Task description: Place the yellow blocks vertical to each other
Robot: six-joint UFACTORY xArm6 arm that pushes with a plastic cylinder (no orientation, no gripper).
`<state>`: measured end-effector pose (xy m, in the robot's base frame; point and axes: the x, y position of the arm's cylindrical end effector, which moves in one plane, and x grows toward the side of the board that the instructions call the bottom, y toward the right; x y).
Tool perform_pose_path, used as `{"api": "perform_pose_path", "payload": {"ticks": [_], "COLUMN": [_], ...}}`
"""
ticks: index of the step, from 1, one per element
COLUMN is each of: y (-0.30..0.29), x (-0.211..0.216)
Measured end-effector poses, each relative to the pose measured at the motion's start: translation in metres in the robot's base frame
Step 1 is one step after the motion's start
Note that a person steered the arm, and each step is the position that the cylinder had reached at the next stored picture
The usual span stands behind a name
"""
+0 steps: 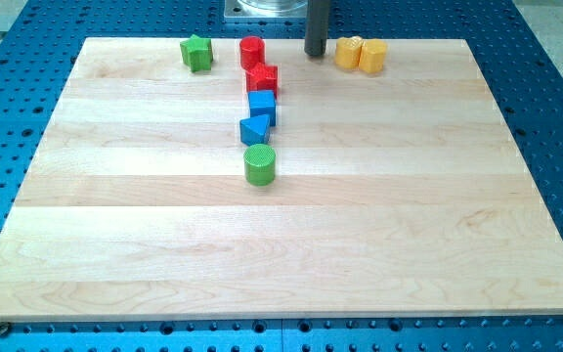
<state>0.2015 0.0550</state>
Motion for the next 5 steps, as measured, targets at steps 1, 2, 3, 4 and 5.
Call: {"api": "perform_pose_path", "payload": {"ticks": [1,2,3,4,5], "y": [0.061,0.111,0.126,0.082,0.05], "x": [-0.01,-0.01,0.005,0.034,0.013]}}
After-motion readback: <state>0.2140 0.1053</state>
